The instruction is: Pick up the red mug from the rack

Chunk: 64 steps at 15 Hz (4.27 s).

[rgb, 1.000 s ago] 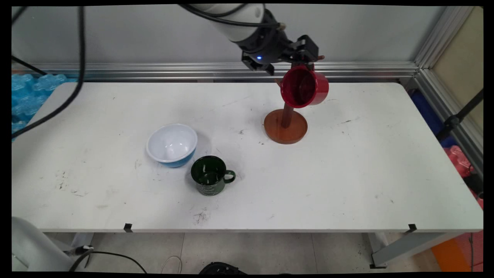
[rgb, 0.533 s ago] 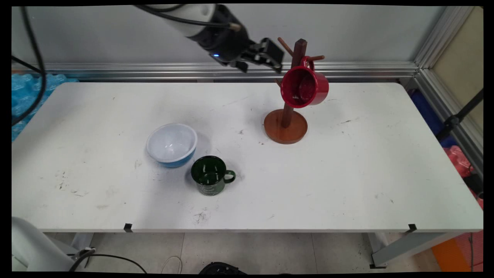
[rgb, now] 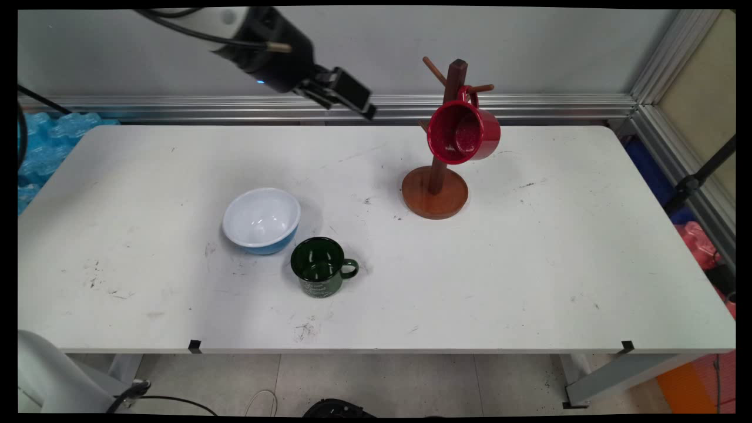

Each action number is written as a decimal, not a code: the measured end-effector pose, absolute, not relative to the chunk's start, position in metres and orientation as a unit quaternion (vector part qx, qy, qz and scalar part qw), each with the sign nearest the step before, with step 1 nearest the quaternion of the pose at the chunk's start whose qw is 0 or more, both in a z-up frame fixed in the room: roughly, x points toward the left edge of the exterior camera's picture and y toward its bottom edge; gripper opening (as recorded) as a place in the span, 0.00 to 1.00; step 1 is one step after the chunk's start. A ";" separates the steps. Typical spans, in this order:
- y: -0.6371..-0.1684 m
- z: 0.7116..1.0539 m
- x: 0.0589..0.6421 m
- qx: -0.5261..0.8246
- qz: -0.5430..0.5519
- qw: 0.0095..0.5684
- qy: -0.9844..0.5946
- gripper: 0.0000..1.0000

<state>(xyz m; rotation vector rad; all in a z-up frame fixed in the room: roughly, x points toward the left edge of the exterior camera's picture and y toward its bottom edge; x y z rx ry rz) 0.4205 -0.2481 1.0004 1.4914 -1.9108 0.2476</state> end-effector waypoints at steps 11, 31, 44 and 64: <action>-0.205 0.994 0.515 0.468 0.084 0.303 -0.826 1.00; -0.235 1.010 0.400 0.419 0.060 0.392 -0.816 1.00; -0.286 0.984 0.276 0.477 0.060 0.403 -0.779 1.00; -0.319 0.940 0.192 0.566 0.111 0.352 -0.738 1.00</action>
